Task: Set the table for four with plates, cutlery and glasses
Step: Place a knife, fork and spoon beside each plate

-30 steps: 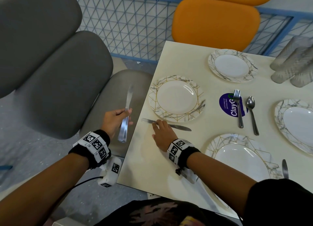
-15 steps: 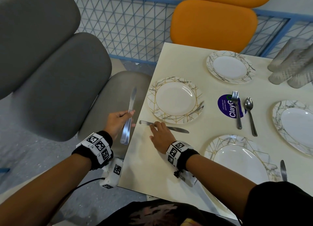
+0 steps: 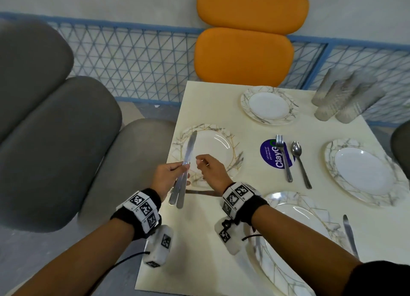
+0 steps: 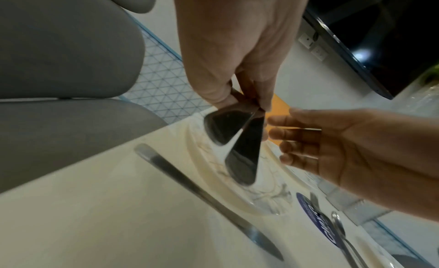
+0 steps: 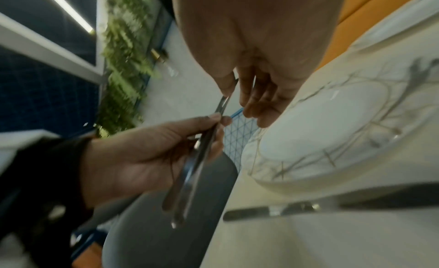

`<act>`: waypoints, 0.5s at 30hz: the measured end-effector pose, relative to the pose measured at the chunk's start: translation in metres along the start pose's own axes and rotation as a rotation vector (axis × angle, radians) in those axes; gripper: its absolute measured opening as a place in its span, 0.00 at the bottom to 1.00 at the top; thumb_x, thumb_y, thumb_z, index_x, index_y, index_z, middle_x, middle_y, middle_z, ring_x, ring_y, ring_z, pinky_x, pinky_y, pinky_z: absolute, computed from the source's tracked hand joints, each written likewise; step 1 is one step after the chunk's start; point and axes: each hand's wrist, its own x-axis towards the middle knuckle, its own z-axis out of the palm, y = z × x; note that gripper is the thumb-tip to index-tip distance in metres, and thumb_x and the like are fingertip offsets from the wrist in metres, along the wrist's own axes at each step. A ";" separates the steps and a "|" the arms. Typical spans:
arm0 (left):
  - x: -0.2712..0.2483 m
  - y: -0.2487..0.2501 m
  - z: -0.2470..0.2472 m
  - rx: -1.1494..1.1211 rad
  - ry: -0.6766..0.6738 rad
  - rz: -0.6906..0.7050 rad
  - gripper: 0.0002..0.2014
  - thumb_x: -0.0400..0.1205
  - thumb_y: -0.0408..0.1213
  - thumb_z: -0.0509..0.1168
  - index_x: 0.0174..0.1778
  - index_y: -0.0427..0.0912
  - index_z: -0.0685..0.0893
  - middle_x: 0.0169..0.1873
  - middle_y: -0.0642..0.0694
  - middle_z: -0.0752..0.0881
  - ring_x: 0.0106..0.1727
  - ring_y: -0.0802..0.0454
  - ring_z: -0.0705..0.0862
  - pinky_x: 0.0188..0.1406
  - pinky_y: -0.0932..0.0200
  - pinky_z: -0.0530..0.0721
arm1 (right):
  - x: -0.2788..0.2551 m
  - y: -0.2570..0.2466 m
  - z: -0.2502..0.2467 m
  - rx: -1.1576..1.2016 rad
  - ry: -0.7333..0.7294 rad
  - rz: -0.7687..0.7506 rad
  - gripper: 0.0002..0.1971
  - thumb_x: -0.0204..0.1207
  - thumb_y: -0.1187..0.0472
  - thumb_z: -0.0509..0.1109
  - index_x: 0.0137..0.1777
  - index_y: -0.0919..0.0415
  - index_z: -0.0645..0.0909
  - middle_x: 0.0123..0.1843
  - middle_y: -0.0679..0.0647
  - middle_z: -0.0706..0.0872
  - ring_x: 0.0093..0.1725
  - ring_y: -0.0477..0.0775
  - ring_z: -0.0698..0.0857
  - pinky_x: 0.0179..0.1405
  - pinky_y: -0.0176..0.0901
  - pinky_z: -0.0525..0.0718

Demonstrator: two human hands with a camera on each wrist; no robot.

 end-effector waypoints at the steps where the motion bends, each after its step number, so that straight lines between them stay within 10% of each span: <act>1: 0.004 0.004 0.010 0.023 -0.026 0.000 0.08 0.78 0.35 0.70 0.47 0.33 0.90 0.28 0.47 0.87 0.36 0.45 0.86 0.47 0.46 0.89 | 0.004 -0.001 -0.010 0.064 0.005 0.038 0.15 0.83 0.60 0.58 0.65 0.66 0.76 0.50 0.54 0.80 0.45 0.51 0.79 0.51 0.44 0.78; 5: 0.015 0.023 0.053 0.051 -0.124 0.018 0.06 0.79 0.33 0.69 0.38 0.39 0.90 0.28 0.44 0.87 0.35 0.45 0.87 0.34 0.55 0.89 | 0.024 0.000 -0.054 0.235 0.057 0.139 0.11 0.81 0.64 0.61 0.59 0.70 0.77 0.38 0.53 0.80 0.31 0.48 0.76 0.30 0.37 0.79; 10: 0.033 0.045 0.100 0.038 -0.203 0.020 0.09 0.79 0.34 0.68 0.46 0.30 0.89 0.31 0.40 0.86 0.33 0.47 0.85 0.34 0.57 0.87 | 0.048 0.006 -0.112 0.482 0.091 0.255 0.05 0.78 0.70 0.65 0.40 0.66 0.76 0.33 0.57 0.81 0.29 0.52 0.78 0.26 0.38 0.83; 15: 0.065 0.060 0.127 -0.097 0.035 0.038 0.08 0.80 0.32 0.67 0.41 0.30 0.88 0.28 0.44 0.85 0.28 0.50 0.83 0.28 0.61 0.86 | 0.075 0.011 -0.163 0.670 0.153 0.296 0.06 0.77 0.75 0.60 0.45 0.65 0.74 0.30 0.61 0.78 0.25 0.57 0.79 0.25 0.44 0.84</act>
